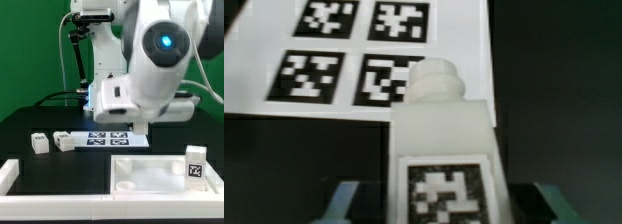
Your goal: Assemble square table
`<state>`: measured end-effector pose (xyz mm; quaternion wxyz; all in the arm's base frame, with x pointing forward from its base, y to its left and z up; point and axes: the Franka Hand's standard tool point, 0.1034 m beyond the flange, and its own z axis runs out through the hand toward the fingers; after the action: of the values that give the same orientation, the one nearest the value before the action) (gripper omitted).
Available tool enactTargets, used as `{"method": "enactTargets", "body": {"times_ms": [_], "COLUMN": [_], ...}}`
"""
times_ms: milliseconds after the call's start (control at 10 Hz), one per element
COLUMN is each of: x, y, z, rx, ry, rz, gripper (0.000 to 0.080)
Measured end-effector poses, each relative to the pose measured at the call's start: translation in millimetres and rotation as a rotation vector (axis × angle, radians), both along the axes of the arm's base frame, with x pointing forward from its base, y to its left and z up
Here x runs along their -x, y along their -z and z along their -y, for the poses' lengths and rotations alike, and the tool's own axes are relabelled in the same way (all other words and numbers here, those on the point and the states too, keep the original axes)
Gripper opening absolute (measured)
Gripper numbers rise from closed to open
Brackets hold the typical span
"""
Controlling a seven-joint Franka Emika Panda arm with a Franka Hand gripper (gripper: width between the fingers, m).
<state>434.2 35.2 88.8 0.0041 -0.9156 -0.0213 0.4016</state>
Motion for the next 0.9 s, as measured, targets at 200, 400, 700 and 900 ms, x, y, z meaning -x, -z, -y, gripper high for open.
{"method": "enactTargets", "body": {"times_ms": [200, 400, 700, 900], "x": [-4.8, -13.7, -87.1, -107.2], "y": [-1.4, -2.2, -43.5, -46.8], "z": [1.7, 1.5, 7.5, 15.9], "rx": [0.002, -0.011, -0.025, -0.016], "ry": [0.005, 0.007, -0.007, -0.004], "rz": [0.09, 0.276, 0.571, 0.748], "gripper": [0.0285, 0.0285, 0.0285, 0.0285]}}
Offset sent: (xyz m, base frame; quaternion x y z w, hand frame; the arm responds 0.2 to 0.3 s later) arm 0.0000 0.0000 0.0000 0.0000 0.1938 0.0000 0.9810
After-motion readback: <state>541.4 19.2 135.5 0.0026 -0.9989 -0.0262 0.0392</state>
